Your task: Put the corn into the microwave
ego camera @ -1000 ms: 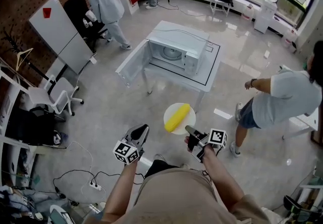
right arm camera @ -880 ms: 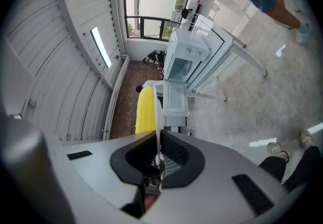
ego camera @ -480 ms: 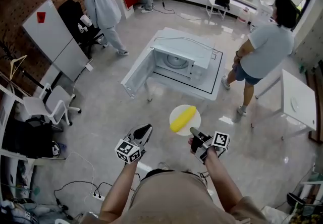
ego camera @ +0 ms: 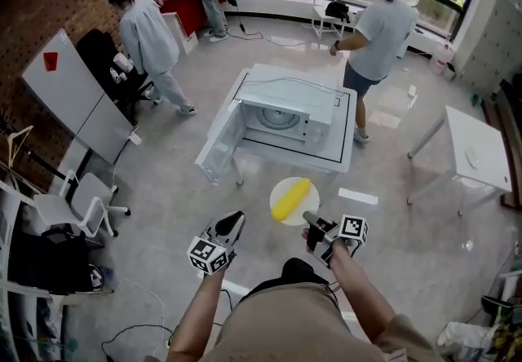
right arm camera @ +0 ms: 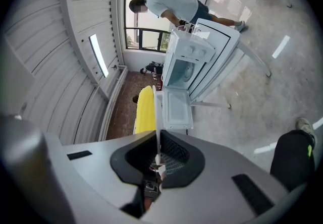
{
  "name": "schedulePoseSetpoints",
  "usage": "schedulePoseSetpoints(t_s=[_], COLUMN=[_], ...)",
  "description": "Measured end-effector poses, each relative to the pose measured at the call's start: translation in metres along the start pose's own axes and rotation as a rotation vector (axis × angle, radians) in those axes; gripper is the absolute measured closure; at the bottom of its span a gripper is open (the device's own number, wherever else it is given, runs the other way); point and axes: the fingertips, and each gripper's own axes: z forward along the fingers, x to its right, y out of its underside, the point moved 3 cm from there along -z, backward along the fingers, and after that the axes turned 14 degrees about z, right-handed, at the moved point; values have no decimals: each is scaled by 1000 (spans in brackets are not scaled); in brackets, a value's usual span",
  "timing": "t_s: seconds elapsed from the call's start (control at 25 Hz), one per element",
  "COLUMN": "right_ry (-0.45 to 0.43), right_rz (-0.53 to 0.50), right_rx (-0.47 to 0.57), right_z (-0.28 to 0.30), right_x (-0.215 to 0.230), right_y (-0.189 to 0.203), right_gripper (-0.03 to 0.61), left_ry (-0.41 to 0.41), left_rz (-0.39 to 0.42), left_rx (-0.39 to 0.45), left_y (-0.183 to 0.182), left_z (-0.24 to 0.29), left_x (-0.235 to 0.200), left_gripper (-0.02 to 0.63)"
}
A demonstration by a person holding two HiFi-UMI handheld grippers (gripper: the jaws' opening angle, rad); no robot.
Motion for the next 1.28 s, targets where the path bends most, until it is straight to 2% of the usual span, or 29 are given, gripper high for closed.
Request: schedulePoseSetpoints(t_s=[0.28,0.44,0.96,1.28], right_ry=[-2,11,24,40], right_rz=[-27,-11,-52,-42], right_rx=[-24,-36,-99,-123], right_z=[27,44,94,116], right_x=[-15,-17,-52,-50], right_y=[-7,-25,-92,-129], right_gripper=[561,561,561,561], left_ry=[-16,-34,-69,-91], left_rz=[-11,-21,-34,-32], left_rx=[7,3,-22,-29], left_y=[-2,-6,-20,-13], left_z=[16,29,99,134], left_x=[-29,-44,-87,-106], left_gripper=[603,603,603,603])
